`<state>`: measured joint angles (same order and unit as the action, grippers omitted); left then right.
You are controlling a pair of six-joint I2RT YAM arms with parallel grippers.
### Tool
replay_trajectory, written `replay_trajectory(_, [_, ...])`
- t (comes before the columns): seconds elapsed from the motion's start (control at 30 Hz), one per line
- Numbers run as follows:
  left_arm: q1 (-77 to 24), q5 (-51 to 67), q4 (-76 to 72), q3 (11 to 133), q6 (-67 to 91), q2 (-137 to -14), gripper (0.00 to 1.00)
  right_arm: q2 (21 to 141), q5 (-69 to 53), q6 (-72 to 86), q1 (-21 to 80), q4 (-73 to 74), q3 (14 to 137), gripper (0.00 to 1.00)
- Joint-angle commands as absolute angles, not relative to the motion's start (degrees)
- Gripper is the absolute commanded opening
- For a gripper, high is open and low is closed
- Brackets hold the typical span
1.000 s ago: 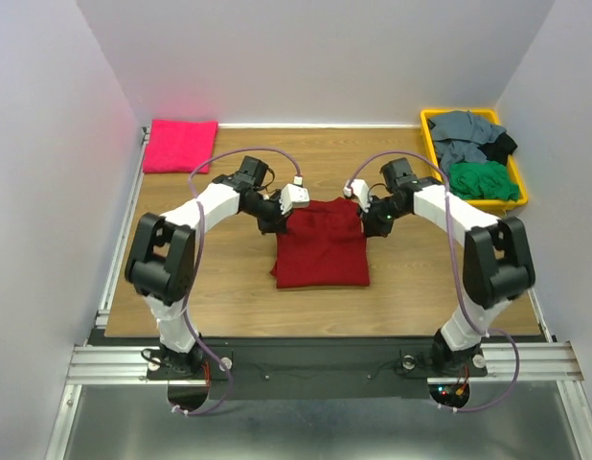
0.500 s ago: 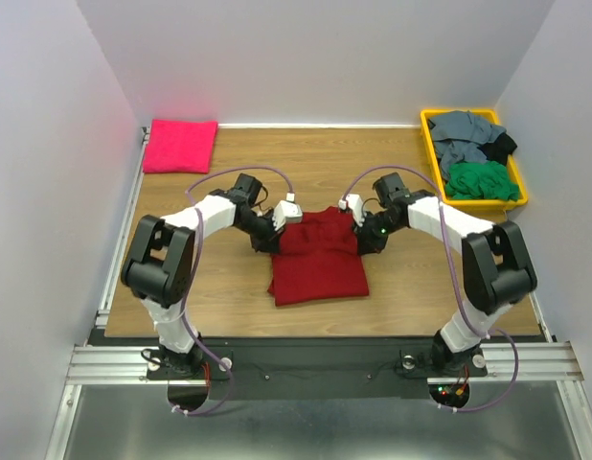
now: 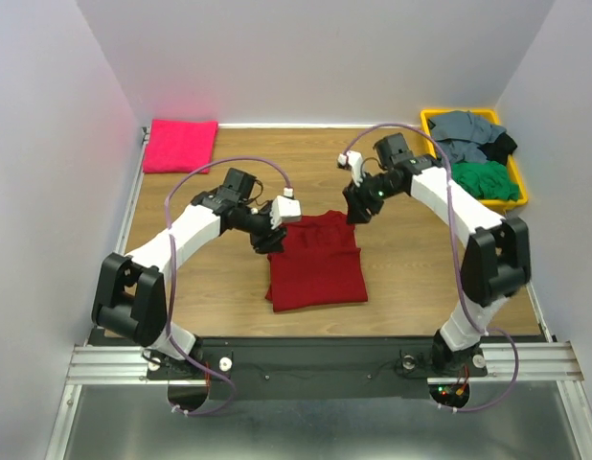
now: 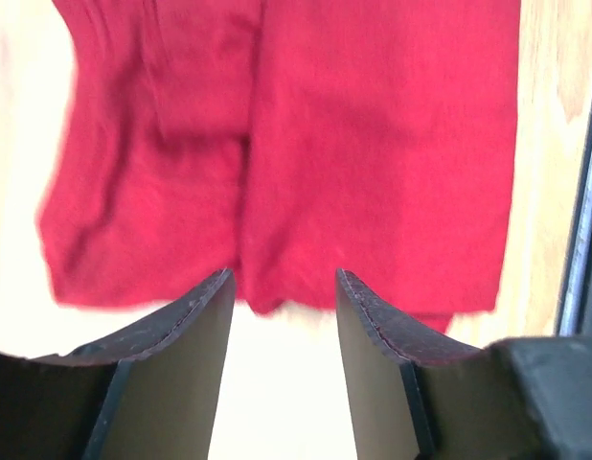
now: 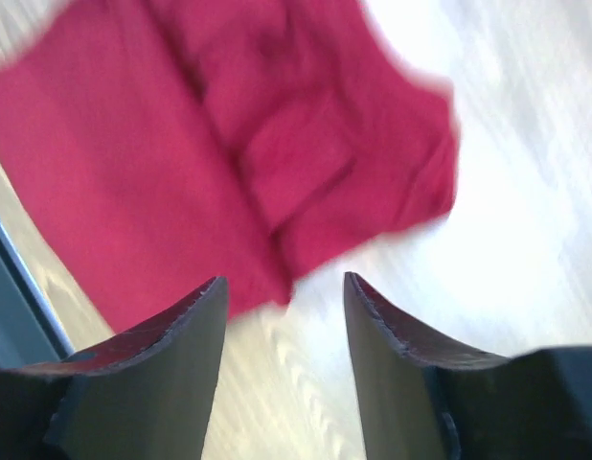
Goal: Fold and stack the t-shirts
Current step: Fold the tshirt
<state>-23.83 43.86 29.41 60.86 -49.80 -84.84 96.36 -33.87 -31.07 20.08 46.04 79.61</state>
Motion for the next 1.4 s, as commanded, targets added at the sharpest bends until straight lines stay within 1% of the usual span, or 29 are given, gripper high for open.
replay_trajectory(0.0, [-28.20,43.69,23.48,64.94,-48.34,-84.72,0.57,105.71,-43.29,-27.34,19.60,46.23,90.58,0.54])
replay_trajectory(0.03, [-29.34,43.16,22.42,65.30,-47.64,-85.60,0.57,110.26,-44.72,-26.29,19.69,46.14,92.18,0.52])
replay_trajectory(0.07, [-30.83,42.89,20.50,66.00,-46.16,-87.26,0.57,112.22,-46.39,-25.32,19.69,45.97,94.02,0.51])
replay_trajectory(0.17, [-33.82,41.40,17.15,67.14,-44.04,-90.96,0.57,119.23,-49.04,-20.93,19.95,43.70,98.95,0.51])
replay_trajectory(0.3, [-35.85,41.57,16.08,68.03,-43.42,-96.22,0.56,125.06,-47.99,-18.29,20.56,40.44,101.95,0.51])
replay_trajectory(0.4, [-36.91,41.49,15.30,67.50,-43.24,-98.17,0.55,127.35,-47.29,-17.75,20.83,39.73,101.08,0.49])
replay_trajectory(0.47, [-37.26,41.22,14.68,67.06,-42.89,-99.75,0.54,127.27,-46.94,-17.49,21.09,38.85,99.33,0.49])
replay_trajectory(0.5, [-37.53,40.79,14.59,66.71,-42.80,-100.19,0.51,126.83,-46.59,-17.75,21.18,38.59,97.14,0.49])
replay_trajectory(0.6, [-38.32,40.52,14.33,65.31,-42.45,-101.25,0.47,124.99,-45.88,-18.71,21.53,37.62,91.09,0.48])
replay_trajectory(0.83, [-43.50,42.01,14.68,59.16,-41.75,-95.64,0.46,117.43,-46.49,-20.39,21.97,37.35,79.38,0.47])
replay_trajectory(0.93, [-45.26,42.54,12.93,57.13,-38.59,-93.18,0.46,111.64,-46.15,-20.92,22.41,37.35,74.46,0.48])
replay_trajectory(1.07, [-45.26,41.49,11.78,57.30,-35.51,-91.14,0.48,110.66,-42.72,-21.44,22.32,37.35,75.76,0.48])
replay_trajectory(1.23, [-45.26,39.29,14.32,60.90,-39.97,-91.31,0.53,113.11,-41.31,-19.00,22.41,36.83,82.34,0.54])
replay_trajectory(1.37, [-45.18,38.15,16.52,62.14,-44.11,-93.51,0.53,115.22,-40.96,-16.53,22.41,36.04,84.81,0.57])
